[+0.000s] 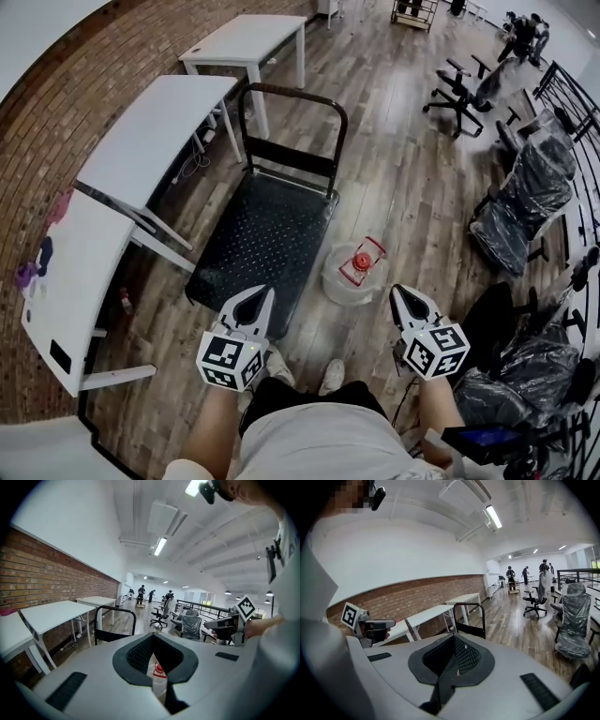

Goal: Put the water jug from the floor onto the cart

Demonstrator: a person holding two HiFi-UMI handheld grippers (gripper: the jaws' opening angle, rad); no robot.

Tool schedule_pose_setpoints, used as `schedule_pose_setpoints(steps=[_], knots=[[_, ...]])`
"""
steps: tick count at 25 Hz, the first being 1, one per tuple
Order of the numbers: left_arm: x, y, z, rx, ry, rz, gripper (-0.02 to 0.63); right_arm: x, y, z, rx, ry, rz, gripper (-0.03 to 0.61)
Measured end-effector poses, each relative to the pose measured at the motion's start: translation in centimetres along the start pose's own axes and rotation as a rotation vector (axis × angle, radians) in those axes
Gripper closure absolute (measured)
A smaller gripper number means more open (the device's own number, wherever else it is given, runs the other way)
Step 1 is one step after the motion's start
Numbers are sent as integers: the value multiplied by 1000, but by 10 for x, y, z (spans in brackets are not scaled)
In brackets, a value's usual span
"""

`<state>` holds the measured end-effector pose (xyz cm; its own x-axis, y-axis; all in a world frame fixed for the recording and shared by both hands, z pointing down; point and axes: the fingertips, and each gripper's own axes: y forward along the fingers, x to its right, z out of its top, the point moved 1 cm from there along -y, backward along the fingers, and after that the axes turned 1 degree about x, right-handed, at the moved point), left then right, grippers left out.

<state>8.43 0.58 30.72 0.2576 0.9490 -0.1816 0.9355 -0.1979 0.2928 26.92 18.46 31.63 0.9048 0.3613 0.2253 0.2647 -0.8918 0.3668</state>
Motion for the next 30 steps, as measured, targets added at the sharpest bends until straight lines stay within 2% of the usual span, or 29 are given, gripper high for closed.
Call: schedule_pose_setpoints(steps=[7,12,18,24,30], knots=[[-59,6,11,-2,30,-56,614,-29,35,23,26,-14,-76,576],[-95,4,3,-19,2,-69,614,-41,56,26,31,-17,-119,575],[-96,17,-7,-44,-8,-88,614,-30,62,17,41,-3,-121,575],[-76,35,-20,-85,-16,-82,614,7,84,-5,-13,-3,-104,575],[-70,56,-46,-145,-63,9,614,55,121,-38,-74,9,-53,575]])
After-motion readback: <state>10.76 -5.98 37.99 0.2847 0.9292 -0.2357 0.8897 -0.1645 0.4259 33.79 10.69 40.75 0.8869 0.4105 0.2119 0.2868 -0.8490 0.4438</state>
